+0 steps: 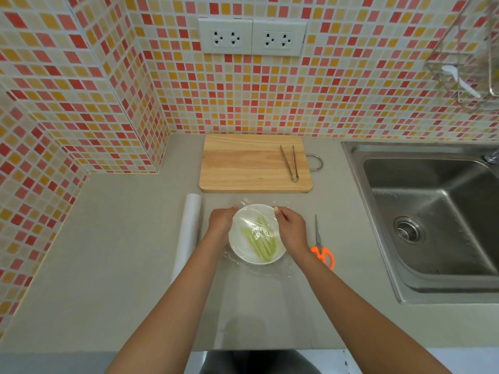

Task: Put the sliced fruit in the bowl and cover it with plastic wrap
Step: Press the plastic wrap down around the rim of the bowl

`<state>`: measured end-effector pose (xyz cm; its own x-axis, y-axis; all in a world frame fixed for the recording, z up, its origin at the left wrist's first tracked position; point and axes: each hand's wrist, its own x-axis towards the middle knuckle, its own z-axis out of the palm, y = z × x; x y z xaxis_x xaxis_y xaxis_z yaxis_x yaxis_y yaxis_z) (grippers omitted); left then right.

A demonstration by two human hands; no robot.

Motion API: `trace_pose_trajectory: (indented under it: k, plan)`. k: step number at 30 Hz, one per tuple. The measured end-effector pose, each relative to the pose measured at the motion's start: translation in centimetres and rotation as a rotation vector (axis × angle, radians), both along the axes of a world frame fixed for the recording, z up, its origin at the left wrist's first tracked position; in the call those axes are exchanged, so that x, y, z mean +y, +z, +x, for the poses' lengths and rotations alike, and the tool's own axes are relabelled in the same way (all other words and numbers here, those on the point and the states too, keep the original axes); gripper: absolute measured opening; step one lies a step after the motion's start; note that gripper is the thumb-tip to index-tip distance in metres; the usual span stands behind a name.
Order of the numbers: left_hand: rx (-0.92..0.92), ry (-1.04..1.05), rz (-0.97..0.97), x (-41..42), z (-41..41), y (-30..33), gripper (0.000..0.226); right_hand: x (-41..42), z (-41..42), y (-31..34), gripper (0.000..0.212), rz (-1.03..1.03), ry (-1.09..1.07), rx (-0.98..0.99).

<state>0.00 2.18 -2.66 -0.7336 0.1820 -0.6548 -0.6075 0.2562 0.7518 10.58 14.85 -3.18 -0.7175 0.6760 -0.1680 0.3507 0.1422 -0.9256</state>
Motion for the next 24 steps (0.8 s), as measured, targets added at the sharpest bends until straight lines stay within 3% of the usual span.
trace_pose_trajectory:
  k: [5, 11, 15, 24]
  plan:
    - [-0.056, -0.076, -0.047, 0.0, -0.5, 0.4, 0.042, 0.2, -0.1, -0.6, 0.03, -0.007, 0.002, 0.03]
    - [-0.046, -0.096, 0.03, 0.6, -1.1, 0.3, 0.024, 0.5, 0.0, -1.1, 0.026, -0.022, -0.006, 0.06]
    - [0.215, -0.146, -0.092, 0.5, -1.0, -0.4, 0.035, 0.6, 0.0, -1.3, 0.026, -0.024, -0.014, 0.081]
    - [0.612, -0.121, -0.292, -0.1, 0.8, -1.3, 0.031, 0.8, -0.2, -1.6, 0.027, 0.015, -0.02, 0.058]
